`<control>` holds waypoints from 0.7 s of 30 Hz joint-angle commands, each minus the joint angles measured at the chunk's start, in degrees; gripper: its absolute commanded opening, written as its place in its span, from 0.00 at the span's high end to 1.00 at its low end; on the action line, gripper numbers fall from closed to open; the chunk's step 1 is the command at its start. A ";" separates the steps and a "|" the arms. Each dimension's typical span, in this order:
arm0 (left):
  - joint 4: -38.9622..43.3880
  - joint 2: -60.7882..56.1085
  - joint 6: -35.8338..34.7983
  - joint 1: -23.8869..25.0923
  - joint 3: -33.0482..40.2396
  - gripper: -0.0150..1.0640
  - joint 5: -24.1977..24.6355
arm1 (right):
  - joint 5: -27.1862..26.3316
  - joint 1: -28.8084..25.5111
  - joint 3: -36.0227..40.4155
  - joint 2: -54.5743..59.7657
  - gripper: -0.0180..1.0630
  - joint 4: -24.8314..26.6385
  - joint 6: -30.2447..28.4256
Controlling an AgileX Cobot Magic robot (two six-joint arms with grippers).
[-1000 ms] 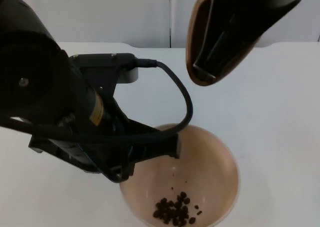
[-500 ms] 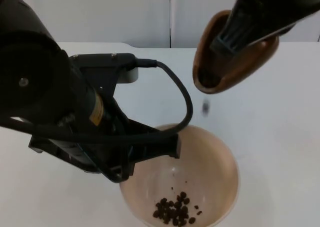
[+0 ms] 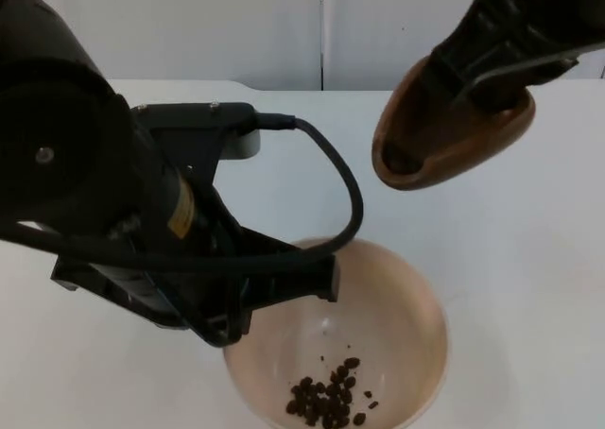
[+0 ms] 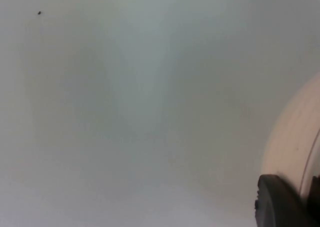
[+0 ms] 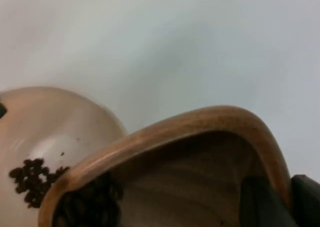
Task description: Pick up the bowl with the left hand and pour the coffee beans from the cup into the bowl with the right hand.
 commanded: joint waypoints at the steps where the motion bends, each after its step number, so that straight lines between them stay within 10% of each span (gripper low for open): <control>1: -0.21 -0.17 -0.37 -0.39 -0.21 0.99 -0.16 | -0.69 -0.32 0.04 -0.59 0.98 1.53 -1.19; 21: 4.18 -0.17 0.20 -0.10 -0.21 0.99 1.23 | -1.85 -5.76 0.19 -0.59 0.98 6.49 -4.52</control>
